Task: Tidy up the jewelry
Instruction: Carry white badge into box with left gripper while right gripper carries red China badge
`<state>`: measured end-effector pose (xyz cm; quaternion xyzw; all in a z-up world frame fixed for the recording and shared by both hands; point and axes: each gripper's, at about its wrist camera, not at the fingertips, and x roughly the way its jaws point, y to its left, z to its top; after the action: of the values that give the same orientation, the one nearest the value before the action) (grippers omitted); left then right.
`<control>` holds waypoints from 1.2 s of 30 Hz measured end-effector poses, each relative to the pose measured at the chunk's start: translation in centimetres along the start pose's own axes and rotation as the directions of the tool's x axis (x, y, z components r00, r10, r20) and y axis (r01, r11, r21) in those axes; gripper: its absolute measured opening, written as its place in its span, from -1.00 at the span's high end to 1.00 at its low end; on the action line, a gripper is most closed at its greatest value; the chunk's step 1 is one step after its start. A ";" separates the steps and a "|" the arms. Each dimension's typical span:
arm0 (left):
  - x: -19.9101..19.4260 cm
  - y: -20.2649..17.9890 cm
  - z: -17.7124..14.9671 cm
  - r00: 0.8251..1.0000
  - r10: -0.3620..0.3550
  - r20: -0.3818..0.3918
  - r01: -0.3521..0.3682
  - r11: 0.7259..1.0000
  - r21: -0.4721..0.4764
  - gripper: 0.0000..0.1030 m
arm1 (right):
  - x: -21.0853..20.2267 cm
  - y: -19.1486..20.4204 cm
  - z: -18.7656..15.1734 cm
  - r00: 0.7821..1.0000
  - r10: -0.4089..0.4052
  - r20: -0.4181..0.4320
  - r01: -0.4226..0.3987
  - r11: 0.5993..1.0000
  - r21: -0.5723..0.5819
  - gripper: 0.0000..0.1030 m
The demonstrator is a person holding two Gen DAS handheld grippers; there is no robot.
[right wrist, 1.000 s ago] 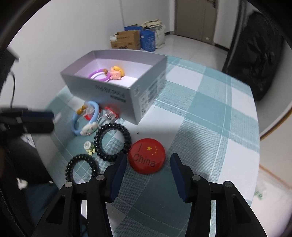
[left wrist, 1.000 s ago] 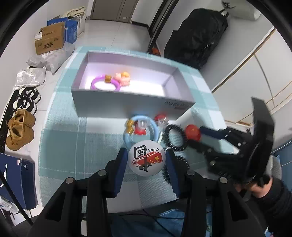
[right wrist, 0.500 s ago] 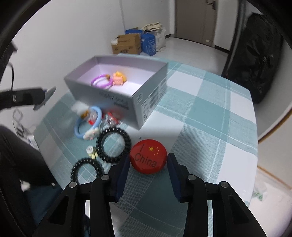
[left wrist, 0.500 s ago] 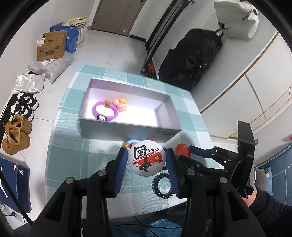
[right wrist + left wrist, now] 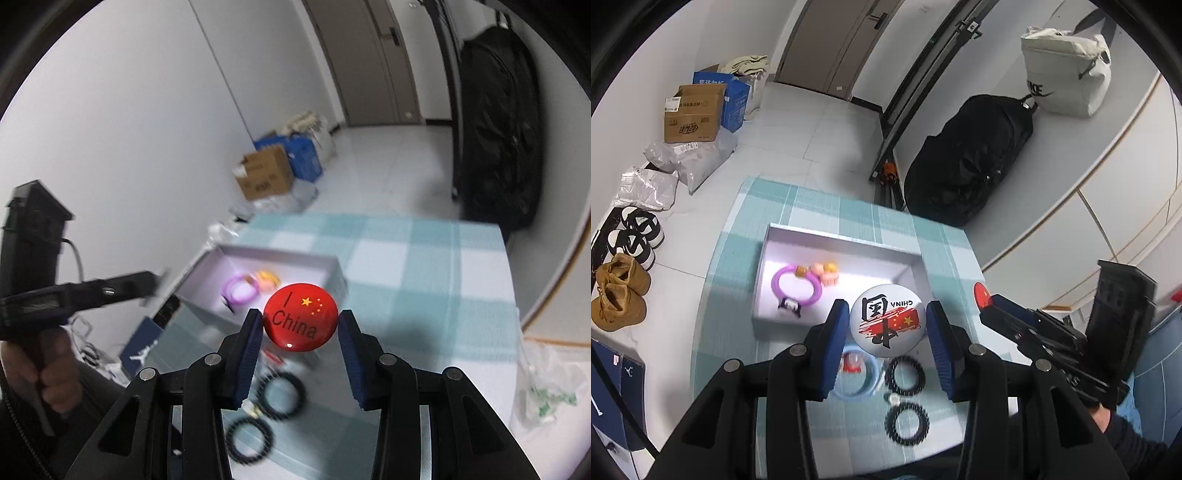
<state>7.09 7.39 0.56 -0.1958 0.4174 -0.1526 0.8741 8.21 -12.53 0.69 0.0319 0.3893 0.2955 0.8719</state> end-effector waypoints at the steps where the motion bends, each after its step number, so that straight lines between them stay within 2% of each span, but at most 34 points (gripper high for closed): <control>1: 0.1 0.0 0.1 1.000 0.003 0.003 -0.002 1.000 -0.003 0.28 | 0.0 0.4 0.4 1.000 0.015 0.010 -0.015 1.000 -0.002 0.21; 7: 1.5 -0.1 0.7 0.999 0.040 -0.006 -0.040 0.999 -0.002 0.28 | 1.6 1.6 2.1 0.998 0.063 0.011 -0.063 0.998 -0.004 0.21; 16: 4.1 -0.1 1.3 0.994 0.101 -0.048 -0.101 0.995 0.004 0.28 | 4.6 0.9 3.7 0.996 0.092 -0.020 -0.091 0.994 0.054 0.21; 28: 6.2 0.6 1.6 0.983 0.153 -0.105 -0.153 0.988 0.011 0.28 | 8.5 -0.5 3.5 0.988 0.093 -0.122 -0.077 0.989 0.130 0.21; 34: 6.8 1.5 1.7 0.978 0.170 -0.117 -0.174 0.984 -0.024 0.28 | 8.9 -0.5 3.7 0.986 0.100 -0.132 -0.081 0.987 0.142 0.18; 36: 6.8 1.5 1.7 0.981 0.155 -0.115 -0.158 0.987 -0.026 0.28 | 8.8 -0.3 3.7 0.988 0.092 -0.126 -0.076 0.989 0.126 0.17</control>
<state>12.74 6.10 -3.71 -0.1686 0.4829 -0.0870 0.8549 15.49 -7.41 -2.61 0.0817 0.4612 0.3091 0.8277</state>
